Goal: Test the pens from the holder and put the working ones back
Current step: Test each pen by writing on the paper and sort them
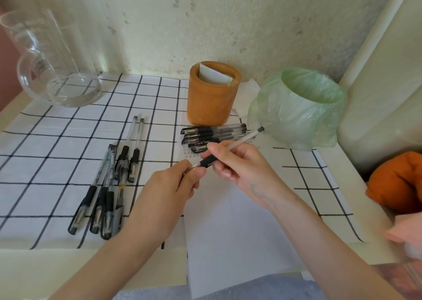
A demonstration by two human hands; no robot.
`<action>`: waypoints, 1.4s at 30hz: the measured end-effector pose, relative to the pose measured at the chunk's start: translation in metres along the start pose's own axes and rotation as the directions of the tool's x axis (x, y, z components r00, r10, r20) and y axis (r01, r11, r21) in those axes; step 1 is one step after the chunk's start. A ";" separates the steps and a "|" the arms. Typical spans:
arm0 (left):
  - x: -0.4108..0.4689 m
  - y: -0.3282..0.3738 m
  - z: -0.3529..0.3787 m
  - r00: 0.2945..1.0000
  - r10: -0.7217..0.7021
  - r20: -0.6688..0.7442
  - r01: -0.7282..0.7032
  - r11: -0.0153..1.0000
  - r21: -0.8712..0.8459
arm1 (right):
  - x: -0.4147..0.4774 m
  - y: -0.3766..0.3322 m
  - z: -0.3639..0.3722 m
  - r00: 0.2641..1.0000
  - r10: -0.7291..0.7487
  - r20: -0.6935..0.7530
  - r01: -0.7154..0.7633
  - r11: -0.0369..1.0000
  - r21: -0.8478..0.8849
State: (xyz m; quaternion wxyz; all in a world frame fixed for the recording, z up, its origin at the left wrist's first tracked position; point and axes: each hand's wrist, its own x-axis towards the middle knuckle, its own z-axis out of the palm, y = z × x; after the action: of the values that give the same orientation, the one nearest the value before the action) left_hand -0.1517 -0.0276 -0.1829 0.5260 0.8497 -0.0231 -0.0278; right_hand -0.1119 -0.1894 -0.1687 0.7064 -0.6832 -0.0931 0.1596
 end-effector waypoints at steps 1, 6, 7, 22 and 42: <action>0.000 0.000 -0.001 1.000 -0.003 0.000 0.003 1.000 -0.008 | 0.000 0.000 0.000 1.000 0.001 0.010 -0.001 1.000 0.008; -0.001 0.000 -0.003 0.999 0.005 0.038 -0.005 1.000 0.011 | -0.001 -0.001 0.000 0.999 0.020 0.044 -0.021 0.999 0.025; -0.001 0.001 -0.004 0.999 0.005 0.043 -0.005 1.000 0.008 | -0.001 -0.001 0.000 0.998 0.022 0.050 -0.024 0.999 0.027; 0.010 0.006 -0.012 1.000 -0.016 -0.006 0.017 0.999 0.044 | -0.001 -0.001 0.010 0.992 0.123 0.010 -0.122 0.966 0.228; 0.017 -0.025 -0.042 0.959 -0.032 -0.280 0.264 0.455 0.851 | 0.026 -0.002 -0.009 0.945 0.269 -0.188 -0.149 0.861 0.486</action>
State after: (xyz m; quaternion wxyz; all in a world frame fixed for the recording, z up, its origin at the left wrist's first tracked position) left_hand -0.1318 0.0194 -0.1867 0.0073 0.9943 0.0996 0.0378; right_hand -0.0840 -0.1887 -0.1691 0.8336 -0.5145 0.1123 0.1663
